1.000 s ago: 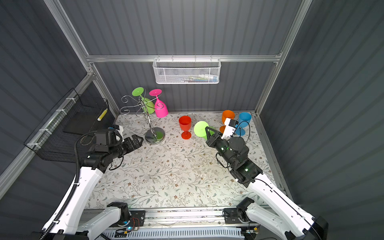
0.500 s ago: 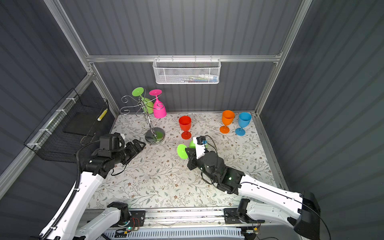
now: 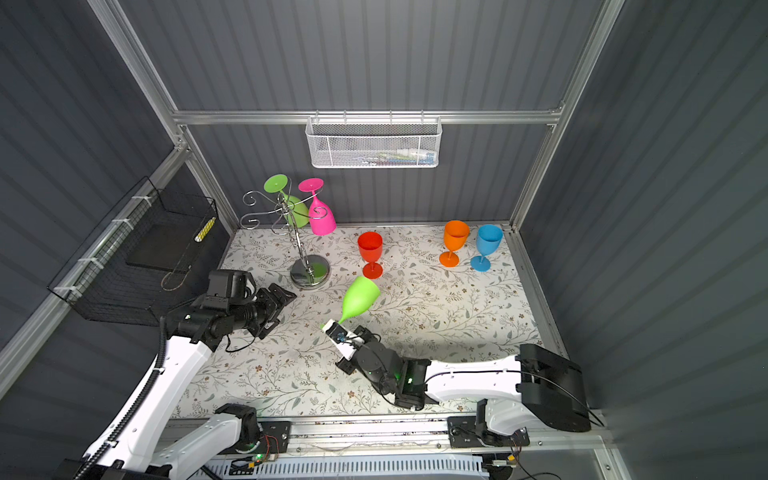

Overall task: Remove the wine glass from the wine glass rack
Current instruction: 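Carry the green glass toward the robot and the left gripper, then close the left gripper on the green glass stem beside the right gripper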

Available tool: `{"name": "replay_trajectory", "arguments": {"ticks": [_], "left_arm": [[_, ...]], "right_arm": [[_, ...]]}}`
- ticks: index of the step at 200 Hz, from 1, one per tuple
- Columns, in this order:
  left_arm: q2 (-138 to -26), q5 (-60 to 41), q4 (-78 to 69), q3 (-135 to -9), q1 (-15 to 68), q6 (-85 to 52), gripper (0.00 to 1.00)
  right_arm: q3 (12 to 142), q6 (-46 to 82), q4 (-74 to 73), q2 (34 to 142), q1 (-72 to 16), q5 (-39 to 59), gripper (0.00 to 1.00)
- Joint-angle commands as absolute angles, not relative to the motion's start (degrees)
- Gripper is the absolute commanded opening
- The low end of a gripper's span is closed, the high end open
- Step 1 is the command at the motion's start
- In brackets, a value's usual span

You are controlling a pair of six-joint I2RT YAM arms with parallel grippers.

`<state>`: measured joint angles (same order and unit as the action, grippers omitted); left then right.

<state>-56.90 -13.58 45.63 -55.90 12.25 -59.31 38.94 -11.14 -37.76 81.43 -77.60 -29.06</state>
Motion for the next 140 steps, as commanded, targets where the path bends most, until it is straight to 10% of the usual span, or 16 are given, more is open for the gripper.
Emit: {"name": "replay_trajectory", "arguments": {"ticks": [1,140], "left_arm": [[-55.70,-14.83,48.67,-57.08,13.04,-64.00,0.87],[-56.65,-11.55,59.50,-59.70,16.43,-72.51,0.69]], "right_arm": [[37.99,-22.97,-52.82,85.56,-79.76,-31.83,0.00],[44.39,-40.40,-80.30,107.63,-81.44,-32.67,0.00]]}}
